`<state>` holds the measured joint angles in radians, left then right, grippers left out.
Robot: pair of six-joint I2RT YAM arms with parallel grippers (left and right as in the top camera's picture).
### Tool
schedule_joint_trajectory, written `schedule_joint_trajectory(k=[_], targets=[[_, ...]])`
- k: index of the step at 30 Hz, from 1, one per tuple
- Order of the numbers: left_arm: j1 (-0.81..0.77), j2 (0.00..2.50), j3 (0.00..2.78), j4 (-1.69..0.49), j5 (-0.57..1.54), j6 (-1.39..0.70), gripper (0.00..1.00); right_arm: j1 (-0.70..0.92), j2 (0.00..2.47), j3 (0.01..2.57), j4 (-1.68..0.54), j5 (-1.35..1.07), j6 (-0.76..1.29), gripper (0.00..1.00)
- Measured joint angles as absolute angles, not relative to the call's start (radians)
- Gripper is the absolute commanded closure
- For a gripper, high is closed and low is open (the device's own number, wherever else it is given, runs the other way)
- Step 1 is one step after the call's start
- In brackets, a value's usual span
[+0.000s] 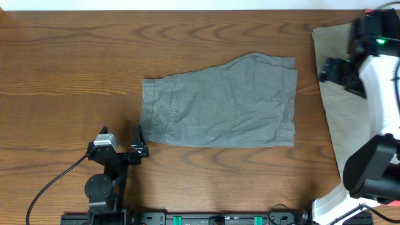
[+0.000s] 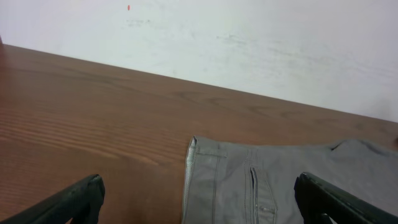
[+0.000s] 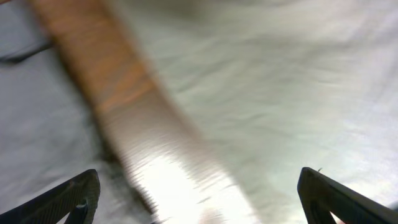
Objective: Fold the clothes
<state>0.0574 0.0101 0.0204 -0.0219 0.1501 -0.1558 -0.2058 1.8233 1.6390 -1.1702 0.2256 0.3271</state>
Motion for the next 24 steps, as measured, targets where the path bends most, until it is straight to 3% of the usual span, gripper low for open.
schedule_joint_trajectory(k=[7,24], targets=[[0.057,0.010,0.020,-0.022,0.150,-0.155,0.02,-0.297,1.823,1.639,-1.198,0.206,0.329,0.01],[0.057,0.010,0.020,-0.021,0.160,-0.160,0.02,-0.304,1.823,1.639,-1.198,0.164,0.329,0.01]])
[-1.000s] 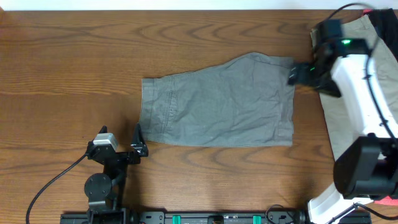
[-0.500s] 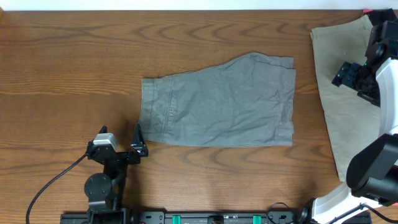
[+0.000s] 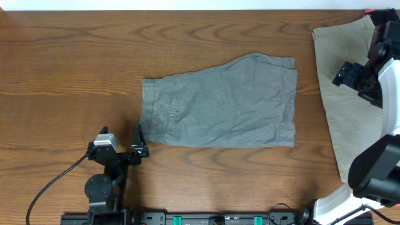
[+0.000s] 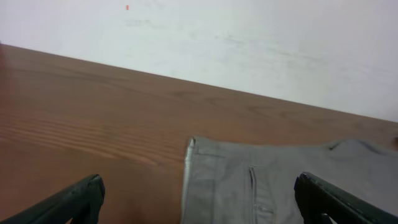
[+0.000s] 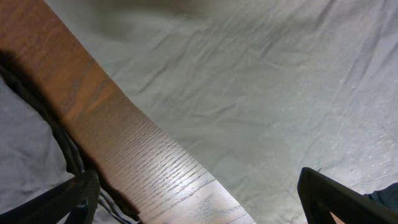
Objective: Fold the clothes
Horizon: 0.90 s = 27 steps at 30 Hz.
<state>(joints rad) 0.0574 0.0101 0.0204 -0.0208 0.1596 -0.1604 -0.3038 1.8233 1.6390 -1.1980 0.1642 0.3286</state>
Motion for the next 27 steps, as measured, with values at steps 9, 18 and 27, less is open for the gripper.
schedule_joint_trajectory(k=[9,18,27], targets=[[0.057,0.010,0.028,-0.015,0.574,-0.503,0.02,-0.304,1.823,1.639,-1.198,0.163,0.329,0.01],[0.057,0.016,0.033,0.127,0.810,-0.654,0.02,-0.304,1.823,1.639,-1.198,0.157,0.329,0.01],[0.057,0.331,0.466,-0.402,0.639,-0.398,0.02,-0.304,1.824,1.639,-1.200,0.155,0.329,0.01]])
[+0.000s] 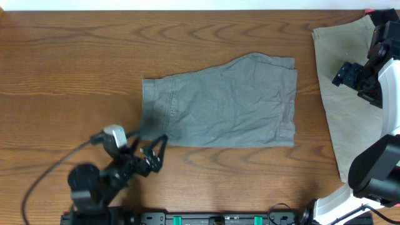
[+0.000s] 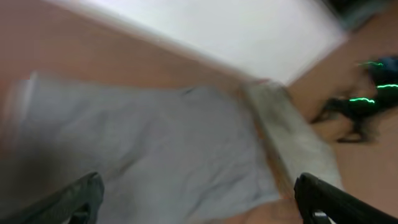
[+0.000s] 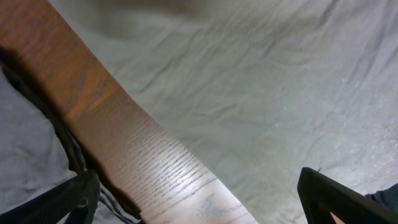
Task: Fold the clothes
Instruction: 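Reach the left gripper to the left edge of the grey shorts and grasp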
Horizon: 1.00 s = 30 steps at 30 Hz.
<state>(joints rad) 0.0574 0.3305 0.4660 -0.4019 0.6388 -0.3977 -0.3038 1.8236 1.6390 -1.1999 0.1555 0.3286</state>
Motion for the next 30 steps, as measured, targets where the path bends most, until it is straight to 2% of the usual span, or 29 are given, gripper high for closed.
schedule_joint_trajectory(k=[6,12,20,30], targets=[[0.058,0.773,0.839,-0.720,0.334,-0.255,0.02,-0.304,1.824,1.639,-1.200,0.153,0.329,0.01],[0.058,1.124,1.048,-0.750,0.236,-0.191,0.02,-0.304,1.824,1.639,-1.200,0.153,0.329,0.01],[0.077,1.399,1.050,-0.685,0.223,-0.169,0.02,-0.304,1.824,1.639,-1.200,0.153,0.329,0.01],[0.108,1.648,1.050,-0.666,0.351,-0.082,0.00,-0.304,1.824,1.639,-1.200,0.154,0.329,0.01]])
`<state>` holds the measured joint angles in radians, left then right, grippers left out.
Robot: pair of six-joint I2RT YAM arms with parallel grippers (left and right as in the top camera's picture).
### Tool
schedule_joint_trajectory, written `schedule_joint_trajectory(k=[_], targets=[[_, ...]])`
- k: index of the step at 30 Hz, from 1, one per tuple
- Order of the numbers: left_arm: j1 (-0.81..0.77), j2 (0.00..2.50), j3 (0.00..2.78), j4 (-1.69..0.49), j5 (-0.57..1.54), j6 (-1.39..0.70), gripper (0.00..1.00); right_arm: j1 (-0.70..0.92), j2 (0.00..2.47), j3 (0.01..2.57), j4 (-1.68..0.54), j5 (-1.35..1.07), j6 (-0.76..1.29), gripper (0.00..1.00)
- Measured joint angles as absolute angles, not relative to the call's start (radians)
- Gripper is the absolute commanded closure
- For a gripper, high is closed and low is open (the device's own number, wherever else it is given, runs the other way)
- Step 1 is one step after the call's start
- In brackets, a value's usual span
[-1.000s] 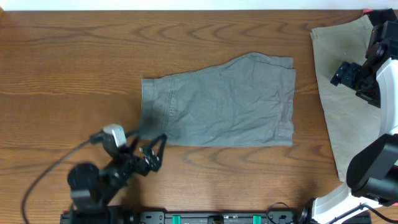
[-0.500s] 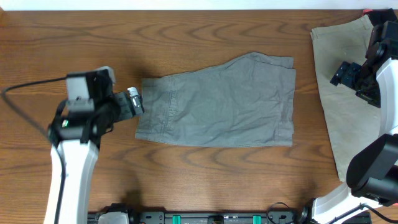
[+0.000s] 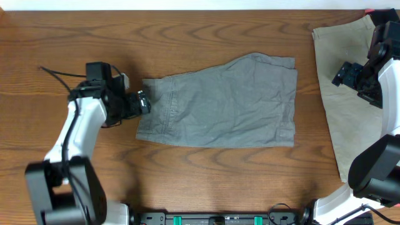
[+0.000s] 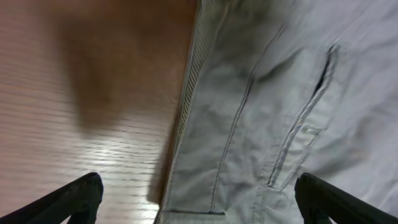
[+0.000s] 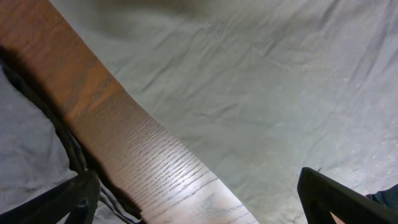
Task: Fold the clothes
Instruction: 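Reach the left gripper to the left edge of the grey shorts and grasp, then lift the left edge and fold it rightward over the shorts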
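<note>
Grey shorts [image 3: 225, 103] lie flat in the middle of the wooden table, waistband to the left. My left gripper [image 3: 142, 102] hovers open over that waistband edge. In the left wrist view the gripper [image 4: 199, 202] straddles the edge, one fingertip [image 4: 74, 199] over wood and the other over the shorts [image 4: 273, 112]. My right gripper [image 3: 340, 75] hangs open at the far right above a beige garment [image 3: 337, 119]. In the right wrist view the gripper [image 5: 199, 199] is over the wood strip between the beige cloth [image 5: 267, 81] and the shorts' hem [image 5: 25, 162].
The beige garment runs along the table's right edge and partly under the right arm [image 3: 381, 81]. Bare wood [image 3: 75, 44] surrounds the shorts on the left, back and front. A black rail [image 3: 212, 219] lines the front edge.
My left arm has moved from the table's front, below the shorts' lower-left corner, up to the waistband at the shorts' left edge. The right arm and both garments are unchanged.
At first the left arm rested at the front edge, looking at the waistband, while the right gripper was over the beige cloth's inner edge. The right gripper then stood a little further right and stayed. The left arm turned toward the shorts and now hovers over the waistband.
</note>
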<state>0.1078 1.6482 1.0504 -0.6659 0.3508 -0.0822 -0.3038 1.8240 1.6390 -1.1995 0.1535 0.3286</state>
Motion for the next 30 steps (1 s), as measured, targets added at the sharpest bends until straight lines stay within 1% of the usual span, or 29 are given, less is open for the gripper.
schedule_joint_trajectory(k=[2,9,12,14,16,18,21,22,23,24,25,30], targets=[[0.108,1.694,1.050,-0.666,0.384,-0.059,0.02,-0.303,1.824,1.639,-1.200,0.154,0.329,0.01],[0.108,1.810,1.051,-0.667,0.456,-0.008,0.03,-0.304,1.824,1.639,-1.200,0.153,0.329,0.01],[0.108,1.820,1.060,-0.666,0.470,0.004,0.05,-0.304,1.824,1.639,-1.200,0.153,0.329,0.01],[0.108,1.826,1.064,-0.666,0.474,0.008,0.13,-0.304,1.824,1.639,-1.200,0.153,0.329,0.01],[0.107,1.835,1.067,-0.664,0.481,0.018,0.23,-0.304,1.824,1.639,-1.200,0.154,0.329,0.01],[0.103,1.847,1.072,-0.658,0.491,0.021,0.42,-0.304,1.824,1.639,-1.200,0.153,0.329,0.01],[0.093,1.867,1.076,-0.648,0.500,0.028,0.64,-0.304,1.824,1.639,-1.200,0.153,0.329,0.01],[0.091,1.871,1.075,-0.646,0.500,0.032,0.74,-0.304,1.824,1.639,-1.200,0.154,0.329,0.01],[0.089,1.874,1.075,-0.646,0.501,0.030,0.81,-0.304,1.824,1.639,-1.200,0.153,0.329,0.01],[0.086,1.879,1.074,-0.645,0.501,0.036,0.93,-0.304,1.824,1.639,-1.200,0.153,0.329,0.01],[0.084,1.884,1.073,-0.645,0.502,0.033,0.94,-0.304,1.824,1.639,-1.200,0.153,0.329,0.01],[0.083,1.888,1.072,-0.645,0.509,0.036,0.94,-0.304,1.824,1.639,-1.200,0.153,0.329,0.01]])
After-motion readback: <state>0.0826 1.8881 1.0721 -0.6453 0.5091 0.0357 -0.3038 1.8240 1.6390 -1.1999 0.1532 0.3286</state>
